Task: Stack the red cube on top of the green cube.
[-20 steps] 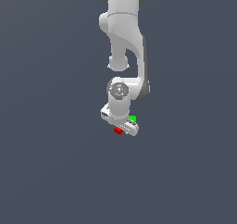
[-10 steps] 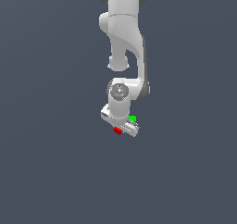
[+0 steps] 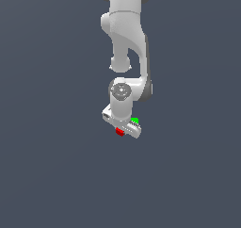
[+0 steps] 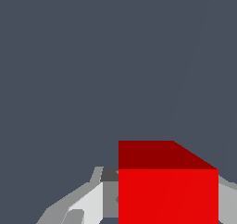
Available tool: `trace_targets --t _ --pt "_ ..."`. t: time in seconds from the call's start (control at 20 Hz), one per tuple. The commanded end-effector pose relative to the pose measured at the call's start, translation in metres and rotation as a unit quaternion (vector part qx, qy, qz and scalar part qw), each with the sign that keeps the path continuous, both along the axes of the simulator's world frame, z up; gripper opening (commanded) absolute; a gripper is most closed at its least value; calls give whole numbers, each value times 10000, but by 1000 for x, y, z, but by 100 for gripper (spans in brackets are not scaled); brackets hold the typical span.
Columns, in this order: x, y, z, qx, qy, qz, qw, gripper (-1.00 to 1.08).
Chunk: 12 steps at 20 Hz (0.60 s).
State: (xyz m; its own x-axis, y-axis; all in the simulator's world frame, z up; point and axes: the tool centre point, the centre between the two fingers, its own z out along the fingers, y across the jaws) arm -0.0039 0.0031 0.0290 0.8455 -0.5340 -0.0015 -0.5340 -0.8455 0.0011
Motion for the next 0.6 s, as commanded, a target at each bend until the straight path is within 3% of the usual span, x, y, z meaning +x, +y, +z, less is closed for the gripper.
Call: trace_targets --t 0.0,0.55 --pt "0 0 10 0 -9 0 10000 -100" --pt "0 0 79 3 -10 -2 10000 -100"
